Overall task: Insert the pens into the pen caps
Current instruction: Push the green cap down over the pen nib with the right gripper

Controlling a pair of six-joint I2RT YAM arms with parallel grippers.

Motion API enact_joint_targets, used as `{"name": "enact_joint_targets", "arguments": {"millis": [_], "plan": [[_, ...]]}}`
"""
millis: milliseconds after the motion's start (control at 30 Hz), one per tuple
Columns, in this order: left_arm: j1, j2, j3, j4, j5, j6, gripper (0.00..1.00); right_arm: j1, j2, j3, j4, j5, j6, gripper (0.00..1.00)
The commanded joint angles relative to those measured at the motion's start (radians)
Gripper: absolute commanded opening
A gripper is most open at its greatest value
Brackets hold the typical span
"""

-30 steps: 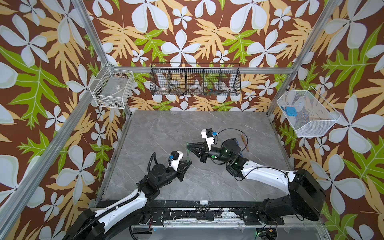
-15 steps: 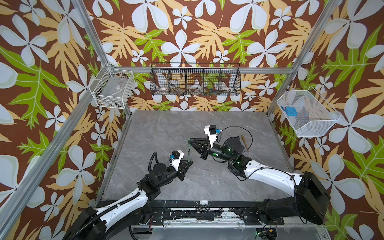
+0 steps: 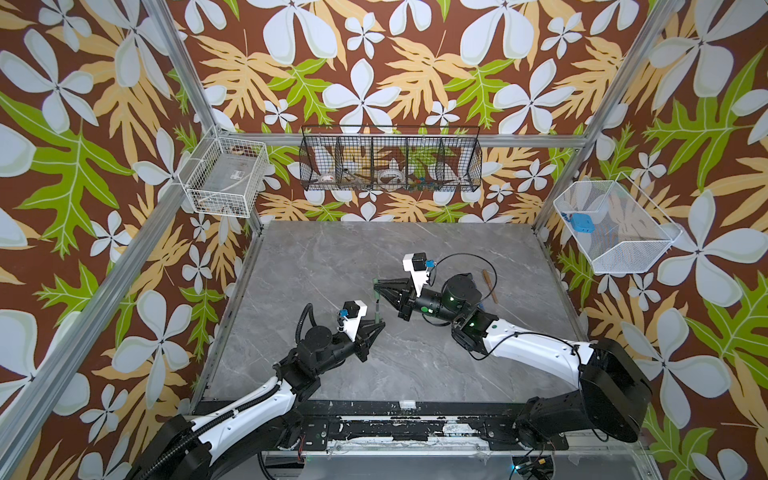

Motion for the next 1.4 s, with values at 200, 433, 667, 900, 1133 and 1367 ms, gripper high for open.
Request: {"name": "enact_joint_targets", "arguments": {"millis": [200,433,667,900,1133,1367], "plan": [[0.0,-0.003,-0.002,0.034,-0.006,-0.001,0.0,0.0,-0.005,-0.002,0.025,-0.02,0.011,0.09],[0.0,-0.025,-0.01,0.037,-0.021,-0.001,0.0,0.001,0.012,-0.022,0.047,-0.024,0.044,0.09],[0.001,-0.024,-0.011,0.038,-0.026,-0.002,0.0,0.001,0.01,-0.032,0.061,-0.061,0.062,0.09],[0.0,-0.029,-0.016,0.042,-0.032,-0.003,0.0,0.001,0.014,-0.061,0.118,-0.071,0.1,0.11],[0.001,-0.047,-0.016,0.037,-0.042,-0.001,0.0,0.001,0.016,-0.071,0.128,-0.067,0.105,0.11],[0.001,-0.044,0.001,0.025,-0.041,0.004,0.0,0.027,-0.015,-0.032,-0.065,0.004,-0.029,0.25]]}}
